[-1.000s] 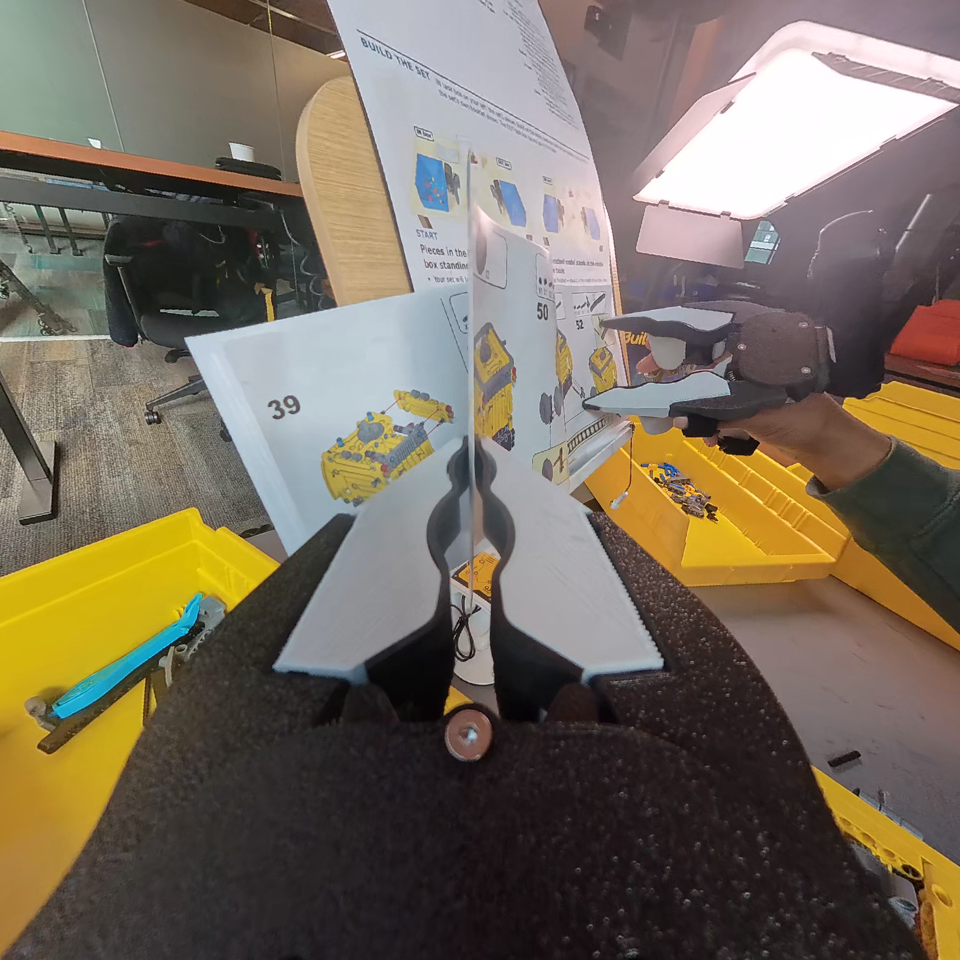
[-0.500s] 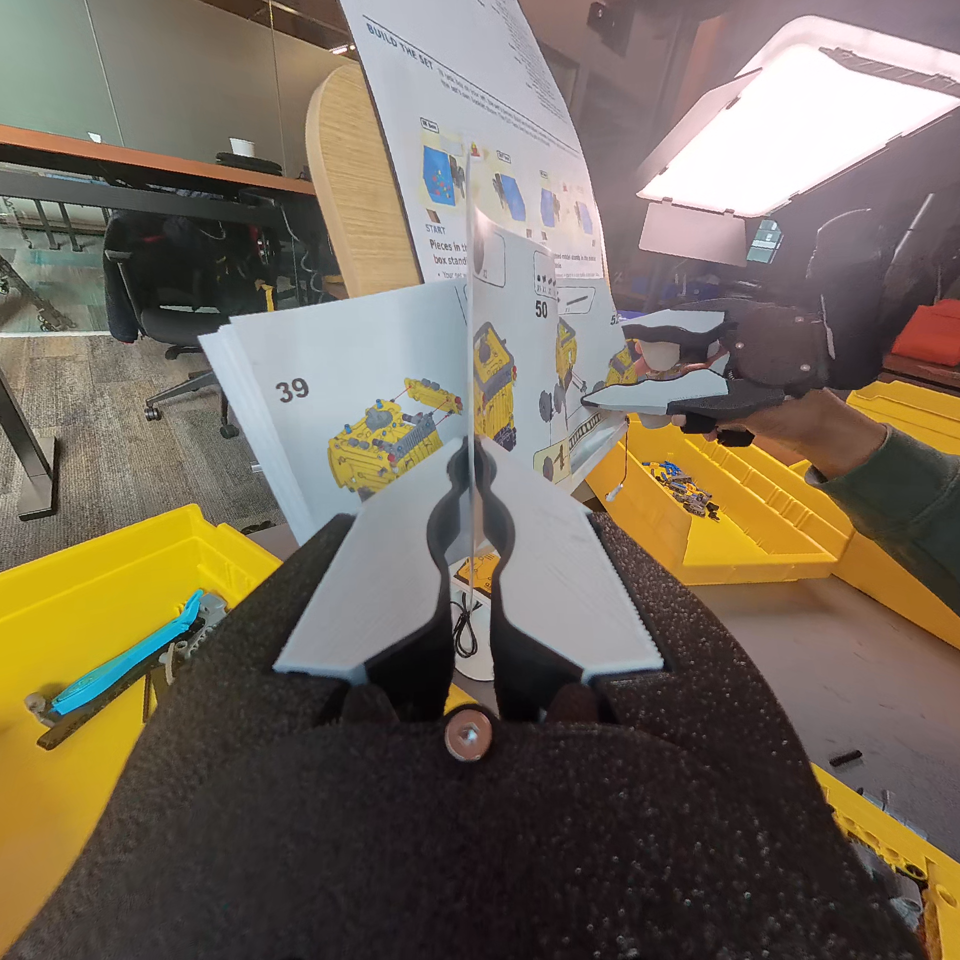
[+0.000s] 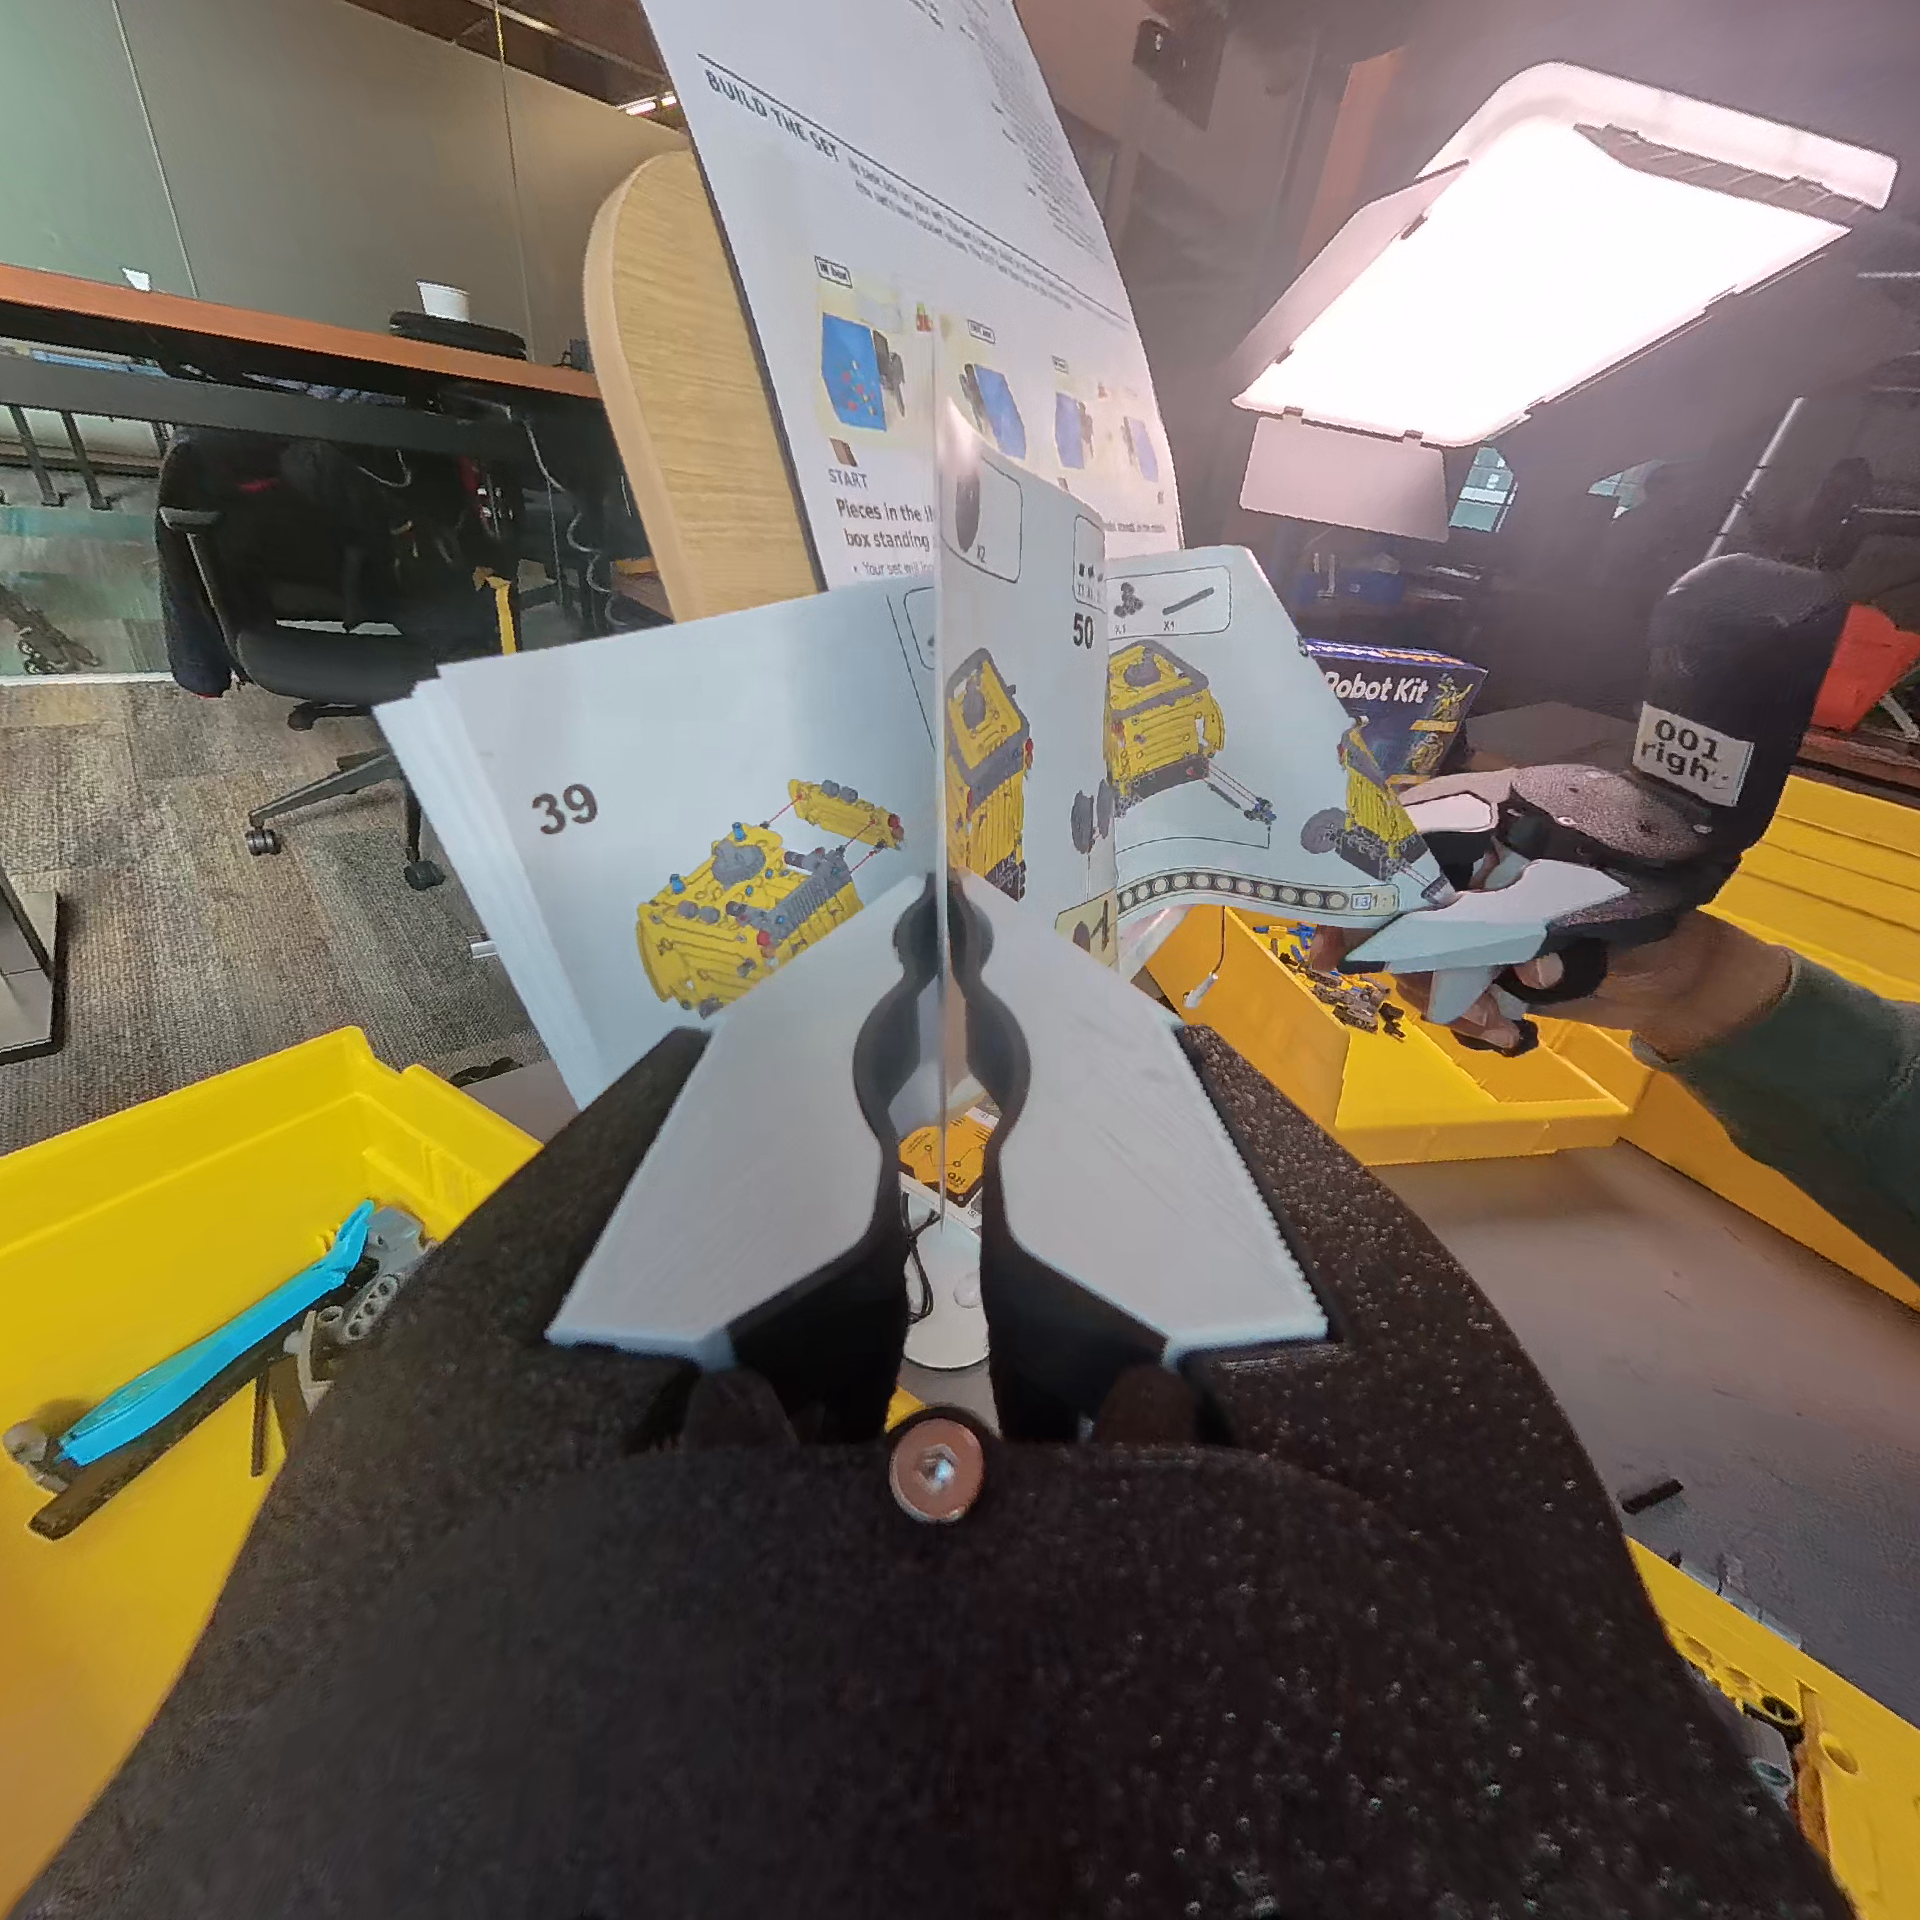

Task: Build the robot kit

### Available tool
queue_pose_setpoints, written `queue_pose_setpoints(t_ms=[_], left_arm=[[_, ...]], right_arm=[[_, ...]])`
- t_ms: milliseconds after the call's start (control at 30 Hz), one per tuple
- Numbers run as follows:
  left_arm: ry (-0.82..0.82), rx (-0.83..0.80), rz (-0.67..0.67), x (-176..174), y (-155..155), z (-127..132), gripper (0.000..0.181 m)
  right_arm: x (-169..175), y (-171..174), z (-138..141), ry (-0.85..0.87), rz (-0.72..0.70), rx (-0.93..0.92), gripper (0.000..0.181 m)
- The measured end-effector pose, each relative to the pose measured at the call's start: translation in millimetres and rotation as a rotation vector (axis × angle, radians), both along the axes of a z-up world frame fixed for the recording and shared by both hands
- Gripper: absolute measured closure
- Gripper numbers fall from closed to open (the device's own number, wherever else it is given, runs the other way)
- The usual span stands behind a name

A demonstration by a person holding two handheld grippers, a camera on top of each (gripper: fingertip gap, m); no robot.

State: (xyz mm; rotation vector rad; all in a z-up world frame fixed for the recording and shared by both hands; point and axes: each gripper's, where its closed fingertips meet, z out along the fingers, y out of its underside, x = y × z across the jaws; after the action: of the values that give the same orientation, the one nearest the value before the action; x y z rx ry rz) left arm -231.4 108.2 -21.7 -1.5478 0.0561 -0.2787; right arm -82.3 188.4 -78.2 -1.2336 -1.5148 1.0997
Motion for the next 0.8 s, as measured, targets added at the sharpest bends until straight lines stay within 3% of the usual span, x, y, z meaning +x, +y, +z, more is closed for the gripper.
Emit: queue_pose_setpoints(t_ms=[167,267,467,600,700,800], left_arm=[[-0.036,0.024,-0.091,11.4,-5.0,5.8,0.180],[-0.072,0.051,-0.141,14.3,-11.7,12.5,0.178],[-0.169,0.081,-0.248,16.2,-23.0,20.2,0.169],[-0.203,0.101,-0.375,29.0,-32.5,25.3,0.144],[-0.158,0.078,-0.396,36.3,-33.3,21.5,0.126],[-0.130,0.062,-0.387,39.4,-30.8,18.9,0.130]], right_arm=[[-33.4,-75.2,21.1,0.146,0.148,0.088,0.153],[-62.6,-99.9,17.9,0.168,0.159,0.154,0.130],[-107.7,-113.1,10.7,0.194,0.081,0.247,0.108],[-121.0,-112.2,5.2,0.182,0.048,0.245,0.107],[-125.8,-110.5,5.0,0.185,0.035,0.211,0.106],[-130.4,-110.1,3.4,0.180,0.029,0.202,0.105]])
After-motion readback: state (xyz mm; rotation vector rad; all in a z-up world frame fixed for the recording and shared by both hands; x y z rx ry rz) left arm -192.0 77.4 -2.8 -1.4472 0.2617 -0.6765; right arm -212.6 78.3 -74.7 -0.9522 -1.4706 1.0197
